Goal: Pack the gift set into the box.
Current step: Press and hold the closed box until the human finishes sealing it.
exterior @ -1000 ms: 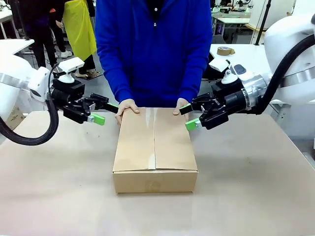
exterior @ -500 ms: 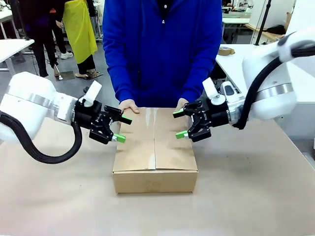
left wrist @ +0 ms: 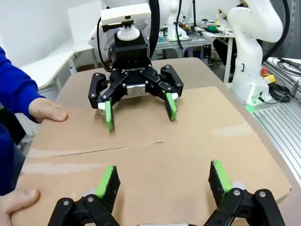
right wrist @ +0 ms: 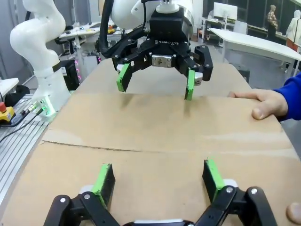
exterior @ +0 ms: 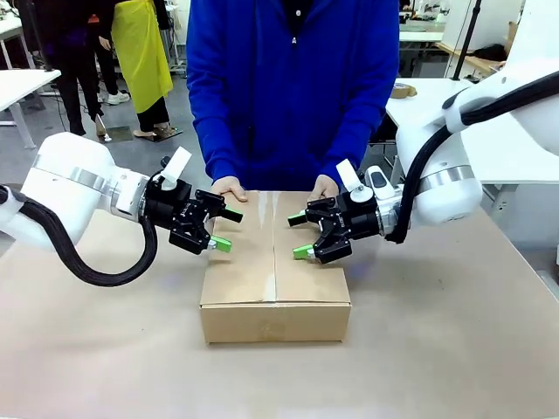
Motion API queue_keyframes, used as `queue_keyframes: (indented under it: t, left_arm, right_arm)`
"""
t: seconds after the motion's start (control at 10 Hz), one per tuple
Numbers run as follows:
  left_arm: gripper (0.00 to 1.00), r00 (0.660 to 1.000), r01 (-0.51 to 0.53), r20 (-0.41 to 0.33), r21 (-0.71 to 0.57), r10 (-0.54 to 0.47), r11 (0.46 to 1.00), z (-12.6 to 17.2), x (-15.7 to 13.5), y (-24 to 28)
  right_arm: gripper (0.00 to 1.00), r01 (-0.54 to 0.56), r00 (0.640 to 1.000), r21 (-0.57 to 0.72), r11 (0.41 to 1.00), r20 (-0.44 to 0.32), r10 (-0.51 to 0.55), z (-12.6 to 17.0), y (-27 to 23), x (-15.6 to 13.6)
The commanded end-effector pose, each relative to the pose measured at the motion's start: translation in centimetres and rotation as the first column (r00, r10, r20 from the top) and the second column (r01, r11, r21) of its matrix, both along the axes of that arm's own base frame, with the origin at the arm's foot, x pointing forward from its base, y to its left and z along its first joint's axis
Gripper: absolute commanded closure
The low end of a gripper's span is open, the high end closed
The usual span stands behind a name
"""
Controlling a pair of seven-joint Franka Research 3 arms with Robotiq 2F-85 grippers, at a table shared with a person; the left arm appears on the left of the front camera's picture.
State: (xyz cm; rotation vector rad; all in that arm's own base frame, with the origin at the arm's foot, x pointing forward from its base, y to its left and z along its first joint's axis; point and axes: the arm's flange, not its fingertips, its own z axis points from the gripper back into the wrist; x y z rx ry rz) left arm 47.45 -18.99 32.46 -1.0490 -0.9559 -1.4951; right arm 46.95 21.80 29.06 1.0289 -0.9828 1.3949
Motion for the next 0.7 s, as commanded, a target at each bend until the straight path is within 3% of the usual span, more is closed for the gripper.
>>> queue_keyframes:
  t: [0.0,0.6]
  left_arm:
    - [0.0,1.0,0.003,-0.028,0.018,-0.003,1.0,-0.2,0.5,-0.6]
    - [0.0,0.998,-0.055,-0.02,0.087,0.057,0.995,-1.5,1.1,-1.6]
  right_arm:
    - [0.0,0.011,1.0,0.007,1.0,-0.024,-0.011,-0.1,0.0,0.7]
    - [0.0,0.012,0.997,-0.01,1.0,-0.072,-0.013,0.8,-3.2,-0.2]
